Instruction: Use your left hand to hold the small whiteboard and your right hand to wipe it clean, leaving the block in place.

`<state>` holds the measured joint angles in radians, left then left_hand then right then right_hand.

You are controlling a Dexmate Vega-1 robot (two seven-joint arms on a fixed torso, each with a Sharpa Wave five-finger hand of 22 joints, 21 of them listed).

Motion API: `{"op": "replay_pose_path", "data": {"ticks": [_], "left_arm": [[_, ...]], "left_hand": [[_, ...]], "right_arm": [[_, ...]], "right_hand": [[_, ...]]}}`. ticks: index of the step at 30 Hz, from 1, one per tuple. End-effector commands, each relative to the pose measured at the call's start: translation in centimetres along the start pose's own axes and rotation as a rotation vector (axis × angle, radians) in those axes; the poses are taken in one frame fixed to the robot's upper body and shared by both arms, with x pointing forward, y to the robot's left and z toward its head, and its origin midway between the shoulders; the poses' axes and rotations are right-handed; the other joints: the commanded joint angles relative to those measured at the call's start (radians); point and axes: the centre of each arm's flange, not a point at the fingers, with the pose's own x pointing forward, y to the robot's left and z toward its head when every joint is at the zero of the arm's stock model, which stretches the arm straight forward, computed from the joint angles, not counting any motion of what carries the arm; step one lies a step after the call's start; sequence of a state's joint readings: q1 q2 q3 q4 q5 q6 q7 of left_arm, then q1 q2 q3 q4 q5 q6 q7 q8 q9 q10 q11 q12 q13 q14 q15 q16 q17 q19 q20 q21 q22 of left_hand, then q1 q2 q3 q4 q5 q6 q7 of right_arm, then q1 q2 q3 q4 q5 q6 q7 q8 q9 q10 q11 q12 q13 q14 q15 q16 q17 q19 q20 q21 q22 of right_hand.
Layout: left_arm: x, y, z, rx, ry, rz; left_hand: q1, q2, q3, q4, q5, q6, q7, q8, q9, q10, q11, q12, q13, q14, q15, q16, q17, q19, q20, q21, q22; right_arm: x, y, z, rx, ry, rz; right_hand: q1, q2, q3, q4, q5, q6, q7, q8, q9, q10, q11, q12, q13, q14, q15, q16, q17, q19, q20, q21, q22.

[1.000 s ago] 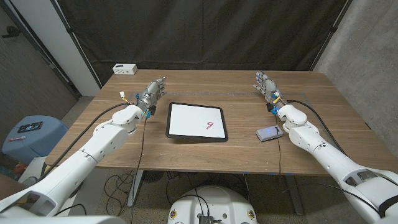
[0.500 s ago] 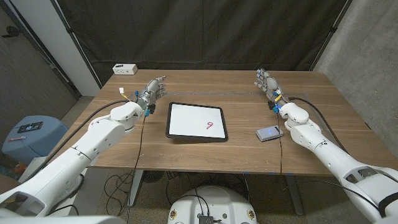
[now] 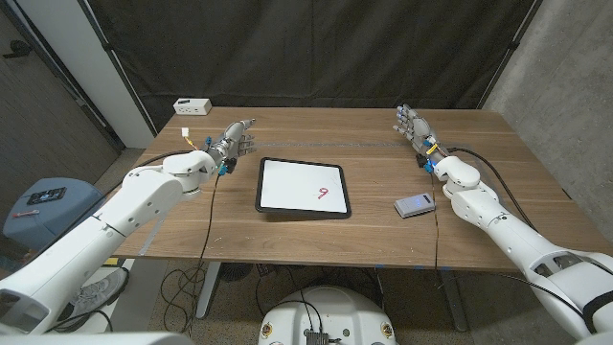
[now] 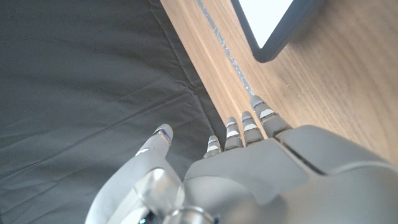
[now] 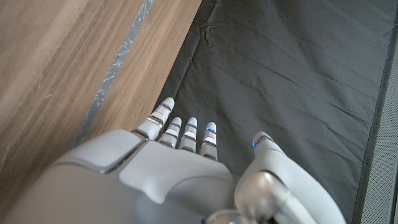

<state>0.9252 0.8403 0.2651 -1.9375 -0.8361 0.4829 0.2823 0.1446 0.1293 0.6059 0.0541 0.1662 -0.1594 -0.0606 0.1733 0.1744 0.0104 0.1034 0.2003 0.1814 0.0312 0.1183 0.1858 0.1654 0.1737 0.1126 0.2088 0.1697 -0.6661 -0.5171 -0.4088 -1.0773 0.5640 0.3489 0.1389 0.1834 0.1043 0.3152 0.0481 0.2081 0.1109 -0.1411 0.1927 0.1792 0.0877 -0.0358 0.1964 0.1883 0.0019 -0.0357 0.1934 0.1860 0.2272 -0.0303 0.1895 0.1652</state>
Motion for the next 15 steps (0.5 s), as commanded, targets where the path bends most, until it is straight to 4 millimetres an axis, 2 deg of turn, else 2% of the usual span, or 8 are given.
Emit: {"op": "replay_pose_path", "data": {"ticks": [1,5,15], "left_arm": [[-0.84,0.57,0.59,0.043,0.132,-0.022],[-1.02,0.81,0.79,0.046,0.154,-0.034],[-1.46,1.37,1.27,0.015,0.195,-0.053]], "left_hand": [[-0.004,-0.009,-0.005,0.002,0.007,-0.009,0.007,0.001,0.001,0.004,0.014,-0.001,-0.001,0.010,0.018,-0.002,0.003,0.003,0.004,0.001,0.003],[-0.006,-0.011,-0.006,0.002,0.007,-0.011,0.009,0.002,0.001,0.004,0.019,-0.001,-0.001,0.011,0.023,-0.003,0.003,0.005,0.003,0.000,0.003],[-0.010,-0.013,-0.009,0.001,0.008,-0.014,0.024,0.004,0.001,0.005,0.030,-0.002,-0.001,0.016,0.038,-0.005,0.003,0.012,0.023,-0.002,0.003]], "right_arm": [[0.40,-0.60,-0.16,0.006,0.007,0.009],[0.66,-0.54,-0.30,0.009,0.007,0.017],[0.99,-0.62,-0.50,0.013,0.008,0.019]], "right_hand": [[0.015,0.002,0.003,-0.006,0.009,0.002,-0.005,0.000,0.004,0.011,-0.003,0.004,0.002,0.008,-0.003,0.007,0.002,0.009,0.000,0.004,0.004],[0.015,0.002,0.004,-0.007,0.008,0.003,-0.004,0.000,0.004,0.010,0.000,0.003,0.002,0.010,-0.001,0.007,0.002,0.009,0.005,0.004,0.004],[0.016,0.002,0.005,-0.009,0.008,0.004,-0.004,0.000,0.004,0.010,0.003,0.003,0.002,0.011,0.000,0.007,0.002,0.009,0.006,0.003,0.004]]}}
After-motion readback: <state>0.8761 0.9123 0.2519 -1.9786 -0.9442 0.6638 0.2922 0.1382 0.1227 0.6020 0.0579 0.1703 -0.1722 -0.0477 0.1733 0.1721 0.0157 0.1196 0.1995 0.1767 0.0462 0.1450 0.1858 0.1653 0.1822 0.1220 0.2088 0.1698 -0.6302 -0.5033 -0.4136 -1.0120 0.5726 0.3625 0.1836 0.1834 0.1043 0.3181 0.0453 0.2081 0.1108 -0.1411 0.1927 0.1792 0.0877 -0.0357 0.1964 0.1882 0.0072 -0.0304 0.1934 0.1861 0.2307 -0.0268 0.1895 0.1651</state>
